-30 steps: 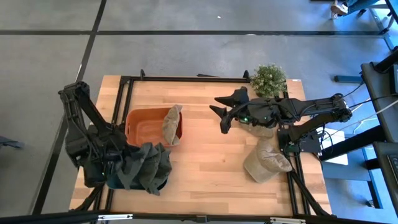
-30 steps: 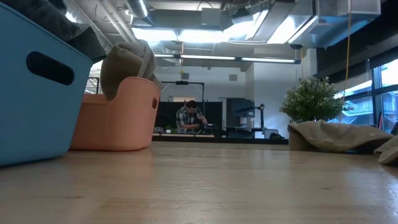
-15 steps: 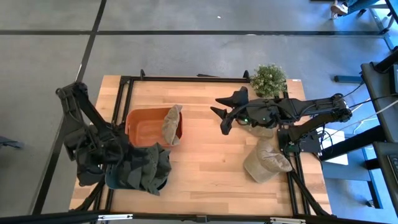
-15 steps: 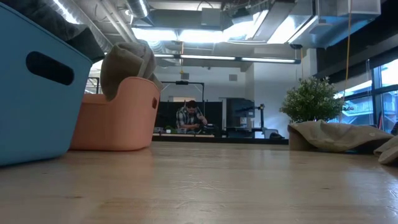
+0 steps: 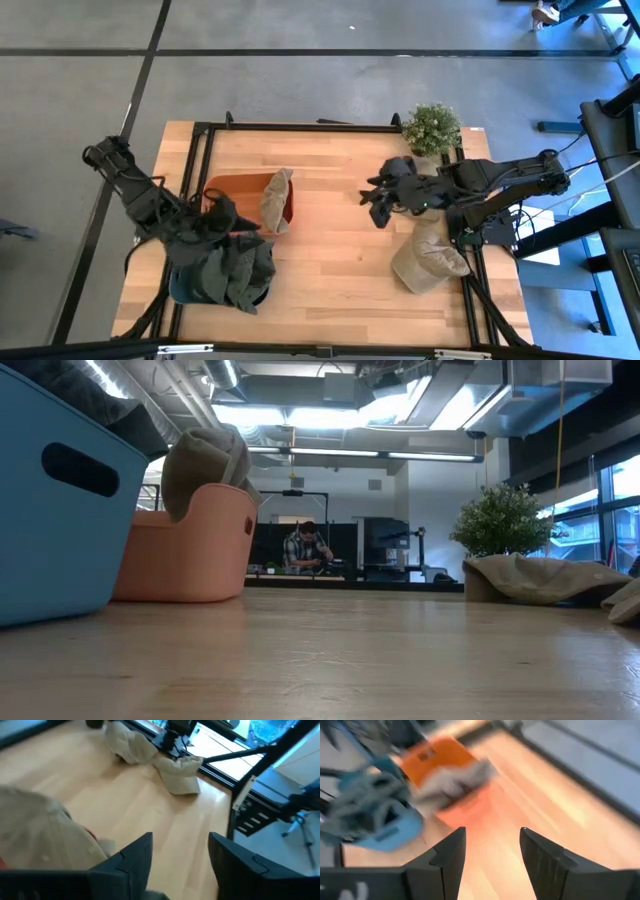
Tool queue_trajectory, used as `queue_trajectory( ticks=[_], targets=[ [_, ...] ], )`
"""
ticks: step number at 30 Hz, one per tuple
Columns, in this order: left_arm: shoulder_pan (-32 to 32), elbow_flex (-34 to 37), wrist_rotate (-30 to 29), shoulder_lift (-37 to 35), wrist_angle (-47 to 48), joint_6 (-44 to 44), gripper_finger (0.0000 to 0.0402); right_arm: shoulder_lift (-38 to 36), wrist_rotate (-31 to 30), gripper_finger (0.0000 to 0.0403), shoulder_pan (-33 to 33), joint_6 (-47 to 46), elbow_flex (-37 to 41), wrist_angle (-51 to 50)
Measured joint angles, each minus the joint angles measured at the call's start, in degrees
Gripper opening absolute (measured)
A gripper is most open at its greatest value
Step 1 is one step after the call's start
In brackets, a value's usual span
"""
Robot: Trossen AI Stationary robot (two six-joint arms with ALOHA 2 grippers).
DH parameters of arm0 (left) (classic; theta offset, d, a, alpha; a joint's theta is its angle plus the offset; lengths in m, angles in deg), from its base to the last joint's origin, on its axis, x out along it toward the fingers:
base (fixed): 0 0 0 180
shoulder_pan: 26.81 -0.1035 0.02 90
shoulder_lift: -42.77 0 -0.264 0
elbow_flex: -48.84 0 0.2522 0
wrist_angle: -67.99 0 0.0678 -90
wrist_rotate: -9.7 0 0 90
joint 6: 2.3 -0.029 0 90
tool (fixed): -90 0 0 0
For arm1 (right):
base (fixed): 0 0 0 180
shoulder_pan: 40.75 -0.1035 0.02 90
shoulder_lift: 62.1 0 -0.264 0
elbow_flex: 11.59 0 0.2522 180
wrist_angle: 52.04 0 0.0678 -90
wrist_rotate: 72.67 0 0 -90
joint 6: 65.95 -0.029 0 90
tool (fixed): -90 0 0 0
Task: Pick & Place hat
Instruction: Put the top brown cap into the orange bin
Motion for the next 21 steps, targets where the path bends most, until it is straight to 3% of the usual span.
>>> queue_trajectory(
  ticks=[7, 10, 16, 21],
  targets=[
    [-7.7, 0.0, 0.7, 0.5, -4.6, -12.9, 0.0189, 0.5, 0.8, 0.0187, -3.1, -28.5, 0.0, -28.2],
    [-11.1, 0.0, 3.8, 0.4, -6.6, -18.8, 0.0188, 1.1, 1.7, 0.0187, -4.2, -38.5, 0.0, -34.8],
    [-17.8, 0.0, 7.7, 0.5, -8.6, -28.5, 0.0189, 3.7, 1.9, 0.0187, -5.5, -41.0, 0.0, -30.4],
    [-22.8, 0.0, 12.7, 0.5, -8.5, -31.8, 0.0189, 8.2, 1.9, 0.0187, -5.0, -51.1, 0.0, -28.4]
  ],
)
